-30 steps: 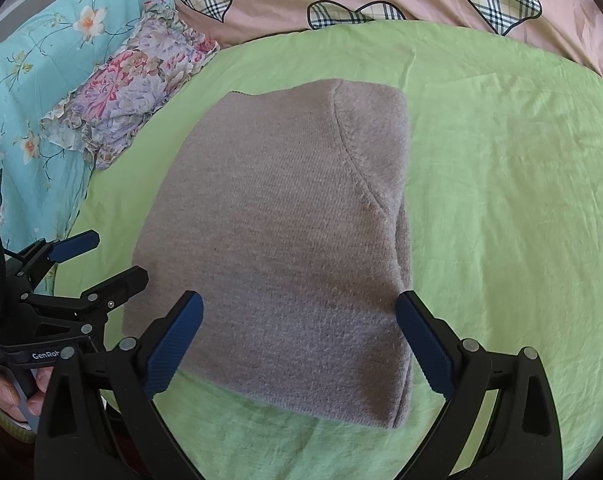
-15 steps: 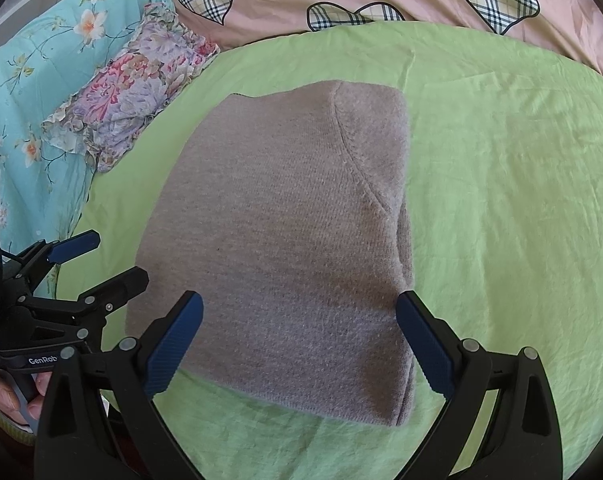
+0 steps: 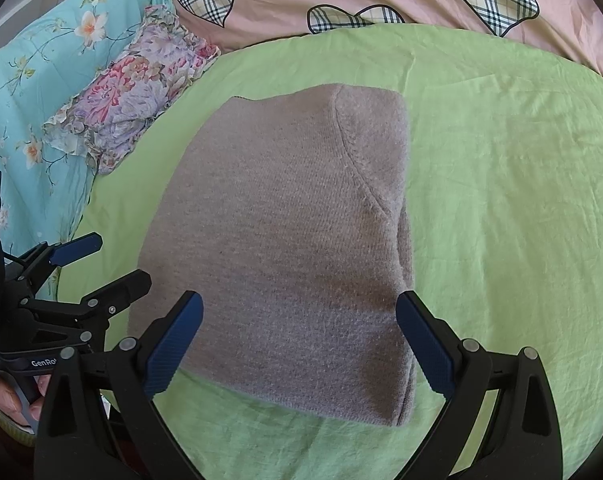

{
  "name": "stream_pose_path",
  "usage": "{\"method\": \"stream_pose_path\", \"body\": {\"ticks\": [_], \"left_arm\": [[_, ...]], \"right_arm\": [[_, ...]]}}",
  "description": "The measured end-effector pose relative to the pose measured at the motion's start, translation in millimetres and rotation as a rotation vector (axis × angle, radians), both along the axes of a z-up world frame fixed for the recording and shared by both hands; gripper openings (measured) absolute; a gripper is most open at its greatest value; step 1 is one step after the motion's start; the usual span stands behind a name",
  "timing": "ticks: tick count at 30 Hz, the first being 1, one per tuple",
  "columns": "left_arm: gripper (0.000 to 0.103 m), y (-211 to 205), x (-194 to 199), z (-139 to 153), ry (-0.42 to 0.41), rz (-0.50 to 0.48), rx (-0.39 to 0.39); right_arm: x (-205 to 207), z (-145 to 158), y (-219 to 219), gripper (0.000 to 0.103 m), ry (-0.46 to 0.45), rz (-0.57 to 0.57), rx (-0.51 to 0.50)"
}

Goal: Fold small clothes

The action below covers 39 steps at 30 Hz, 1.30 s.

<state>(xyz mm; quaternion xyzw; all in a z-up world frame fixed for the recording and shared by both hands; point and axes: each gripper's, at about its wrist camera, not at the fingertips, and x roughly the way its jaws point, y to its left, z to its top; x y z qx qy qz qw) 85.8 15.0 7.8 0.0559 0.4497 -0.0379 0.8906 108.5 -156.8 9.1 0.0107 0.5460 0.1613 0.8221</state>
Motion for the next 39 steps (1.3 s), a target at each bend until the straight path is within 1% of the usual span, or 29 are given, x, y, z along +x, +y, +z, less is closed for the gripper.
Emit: {"method": "stream_pose_path", "body": {"ticks": [39], "left_arm": [[0.096,-0.5,0.7,3.2,-0.006,0.006,0.001]], "right_arm": [[-0.4,0.4,0.0,0.097,-0.001,-0.002,0.0]]}}
